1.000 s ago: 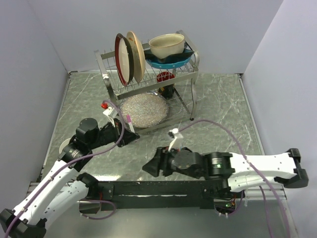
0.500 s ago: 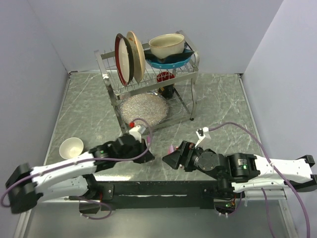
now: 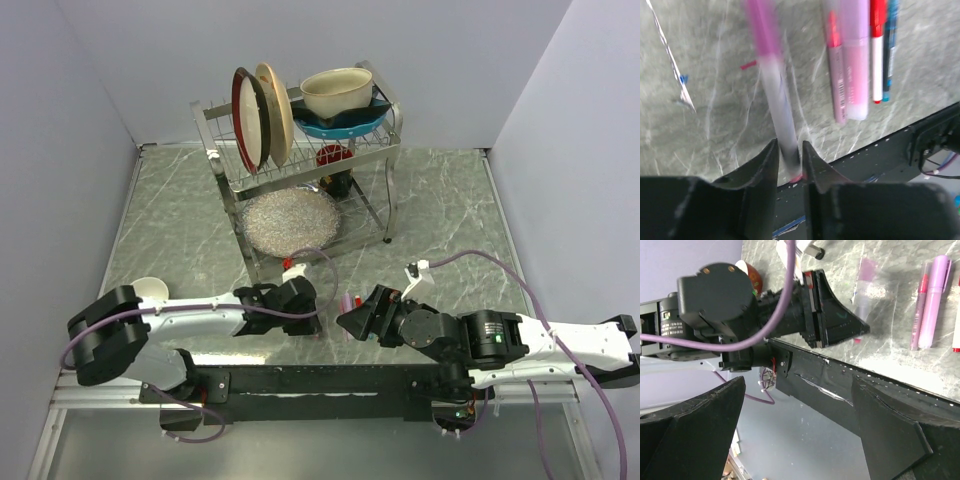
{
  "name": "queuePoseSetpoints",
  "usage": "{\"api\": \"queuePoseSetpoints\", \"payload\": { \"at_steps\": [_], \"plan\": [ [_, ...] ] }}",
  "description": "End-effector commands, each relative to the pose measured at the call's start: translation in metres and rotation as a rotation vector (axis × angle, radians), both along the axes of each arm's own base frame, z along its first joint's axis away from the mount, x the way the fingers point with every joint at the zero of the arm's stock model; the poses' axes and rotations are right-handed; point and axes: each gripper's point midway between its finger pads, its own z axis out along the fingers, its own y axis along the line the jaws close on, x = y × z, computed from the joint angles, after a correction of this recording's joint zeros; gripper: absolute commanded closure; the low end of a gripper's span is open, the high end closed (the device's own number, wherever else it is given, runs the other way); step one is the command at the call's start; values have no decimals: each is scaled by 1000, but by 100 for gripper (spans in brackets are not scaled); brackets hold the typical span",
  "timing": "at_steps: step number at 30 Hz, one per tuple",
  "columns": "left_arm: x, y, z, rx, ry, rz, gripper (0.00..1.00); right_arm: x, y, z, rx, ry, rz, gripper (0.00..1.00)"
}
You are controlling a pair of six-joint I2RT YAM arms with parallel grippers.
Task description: Insert the pens into the pen caps
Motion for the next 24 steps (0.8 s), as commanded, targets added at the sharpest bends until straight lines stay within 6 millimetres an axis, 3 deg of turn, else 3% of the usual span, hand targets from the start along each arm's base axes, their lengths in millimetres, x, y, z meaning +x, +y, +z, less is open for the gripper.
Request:
{"api": "queuePoseSetpoints", "payload": {
  "at_steps": [1,7,10,14,15,17,18,19,21,24],
  "plan": [
    [-1,-6,4,16,15,44,70,9,-9,0,-6,-18,-60,7],
    [-5,-4,-3,48,45,69,67,7,-4,-1,-22,-20,-40,7],
    [3,-5,21,13,-6,86,65,6,-3,-2,-32,-13,-35,7],
    [19,-7,85,-92,-173,54,57,6,-4,-2,-32,-20,-26,7],
    [18,-5,111,-155,-226,36,52,5,-2,3,-13,-29,-18,7],
    [21,-2,139,-210,-327,-15,44,5,-1,3,-20,-57,4,6],
    [19,4,161,-262,-376,-26,35,6,-1,6,-13,-66,8,5],
    [17,7,171,-284,-409,-41,28,6,-1,8,-16,-78,12,0],
    [14,19,195,-330,-493,-73,13,9,-5,11,-18,-97,-1,0],
    [12,38,215,-364,-564,-59,6,16,-12,21,-16,-127,-36,0]
  ]
}}
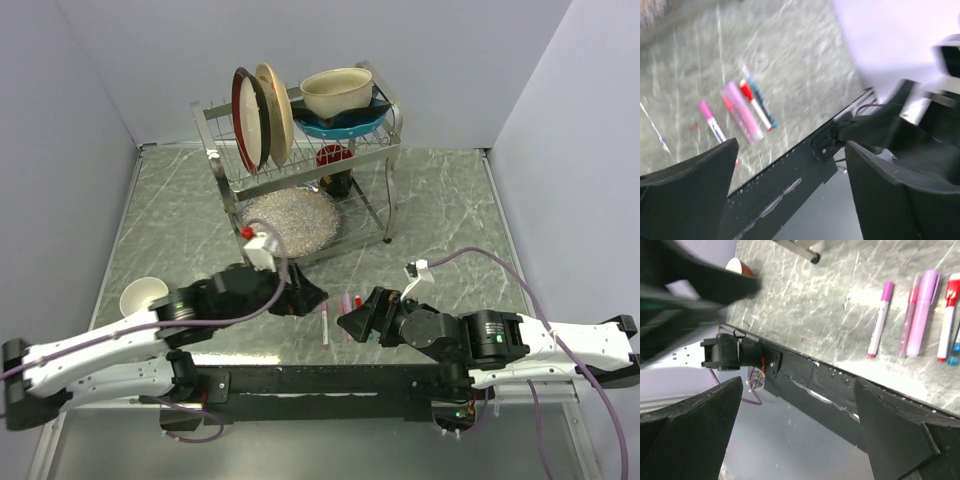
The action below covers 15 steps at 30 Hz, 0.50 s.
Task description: Insert the pens into the pen caps
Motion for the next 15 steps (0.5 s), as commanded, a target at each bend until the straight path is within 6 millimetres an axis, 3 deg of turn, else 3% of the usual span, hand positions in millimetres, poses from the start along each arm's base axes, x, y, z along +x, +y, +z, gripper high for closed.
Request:
{"api": "queuePoseSetpoints", "payload": {
  "at_steps": [1,8,15],
  "plan": [
    [2,22,29,-21,-165,0,1,16,-10,26,44,-76,-76,0],
    [-11,54,51,-173,-263,9,0,32,-36,51,124,-111,-192,0],
    [-15,73,57,-280,-302,47,1,38,-57,52,175,-120,-242,0]
  ]
}}
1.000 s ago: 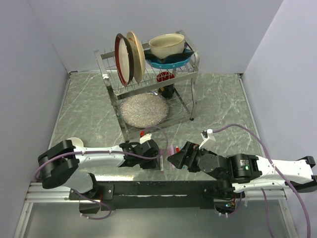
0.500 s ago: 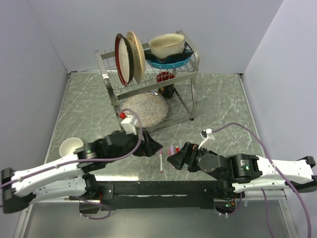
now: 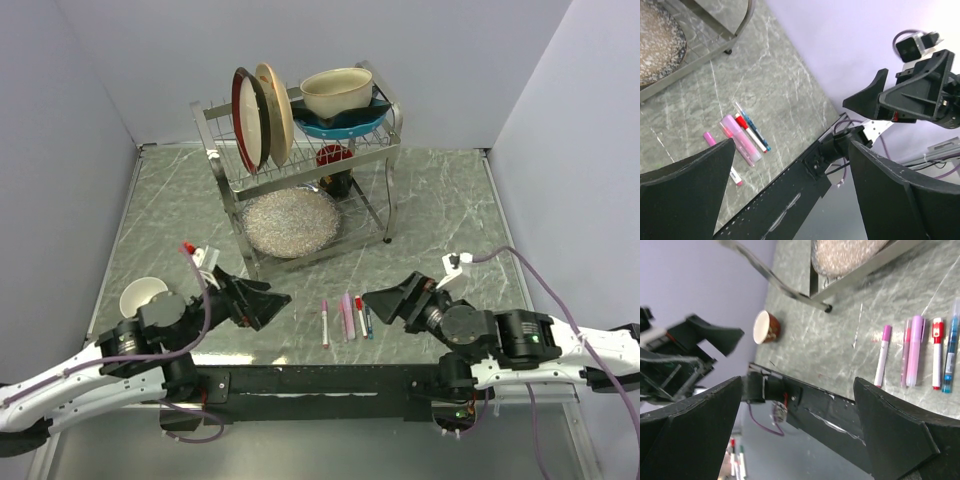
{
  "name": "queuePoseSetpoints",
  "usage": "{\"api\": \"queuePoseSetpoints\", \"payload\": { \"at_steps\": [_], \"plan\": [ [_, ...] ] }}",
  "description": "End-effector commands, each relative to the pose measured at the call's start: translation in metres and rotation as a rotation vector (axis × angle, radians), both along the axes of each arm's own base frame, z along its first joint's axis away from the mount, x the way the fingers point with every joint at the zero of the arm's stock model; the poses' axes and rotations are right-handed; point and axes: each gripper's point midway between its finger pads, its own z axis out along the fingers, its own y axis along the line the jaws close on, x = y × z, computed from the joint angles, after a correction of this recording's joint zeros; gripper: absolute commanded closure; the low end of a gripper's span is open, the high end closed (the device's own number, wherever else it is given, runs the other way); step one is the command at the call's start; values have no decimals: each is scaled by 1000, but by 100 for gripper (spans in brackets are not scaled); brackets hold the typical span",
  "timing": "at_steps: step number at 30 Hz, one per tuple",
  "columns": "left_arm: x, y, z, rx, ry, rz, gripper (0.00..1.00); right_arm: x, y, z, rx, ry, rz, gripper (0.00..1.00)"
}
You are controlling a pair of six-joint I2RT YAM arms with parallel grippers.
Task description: Insert the pens into the pen caps
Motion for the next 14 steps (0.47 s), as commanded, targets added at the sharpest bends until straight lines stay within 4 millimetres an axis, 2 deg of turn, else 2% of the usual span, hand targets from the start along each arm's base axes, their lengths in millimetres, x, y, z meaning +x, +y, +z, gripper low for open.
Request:
{"api": "queuePoseSetpoints", "payload": {
  "at_steps": [1,8,14],
  "plan": [
    [3,7,12,-71,-45,30,1,12,-20,11,54,-25,-91,0],
    [3,6,10,-44,-21,32,1,12,-28,15,63,-26,-95,0],
    [6,3,15,-25,-32,34,1,12,-25,15,31,-27,-93,0]
  ]
}}
